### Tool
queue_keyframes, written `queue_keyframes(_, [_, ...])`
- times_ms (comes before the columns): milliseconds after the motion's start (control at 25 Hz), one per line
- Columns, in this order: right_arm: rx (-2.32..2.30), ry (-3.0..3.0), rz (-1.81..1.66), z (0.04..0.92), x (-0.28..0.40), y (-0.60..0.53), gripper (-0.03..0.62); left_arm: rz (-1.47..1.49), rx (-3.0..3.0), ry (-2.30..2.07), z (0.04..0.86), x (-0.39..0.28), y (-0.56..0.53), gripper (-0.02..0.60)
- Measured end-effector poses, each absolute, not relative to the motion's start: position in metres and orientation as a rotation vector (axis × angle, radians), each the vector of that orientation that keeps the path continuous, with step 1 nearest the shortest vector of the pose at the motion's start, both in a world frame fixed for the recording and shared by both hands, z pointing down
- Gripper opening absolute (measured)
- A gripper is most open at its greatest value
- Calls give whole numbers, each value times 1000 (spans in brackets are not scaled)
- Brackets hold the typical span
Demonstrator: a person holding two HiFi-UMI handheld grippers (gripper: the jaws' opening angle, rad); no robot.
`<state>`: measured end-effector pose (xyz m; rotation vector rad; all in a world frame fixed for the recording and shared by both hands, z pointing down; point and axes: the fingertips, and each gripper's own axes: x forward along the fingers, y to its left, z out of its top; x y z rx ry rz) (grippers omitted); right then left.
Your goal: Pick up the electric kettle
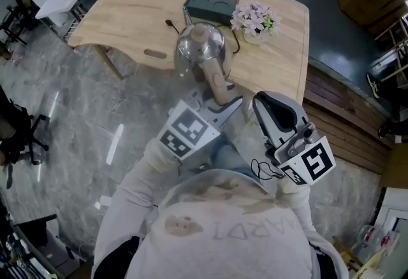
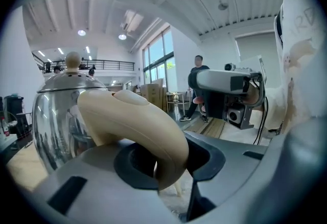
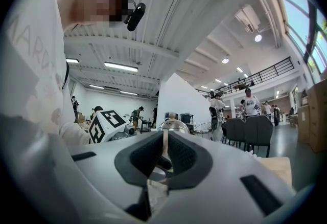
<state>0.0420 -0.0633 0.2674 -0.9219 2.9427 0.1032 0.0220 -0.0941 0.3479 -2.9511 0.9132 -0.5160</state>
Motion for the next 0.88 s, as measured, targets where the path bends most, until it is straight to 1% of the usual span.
queue_keyframes(400, [-886, 2946, 131, 264, 34, 10, 34, -467, -2907, 930, 310, 9, 1, 121])
queue_keyframes(880, [-818, 2958, 168, 255, 32, 42, 34, -463, -2857, 989, 292, 6, 48, 121])
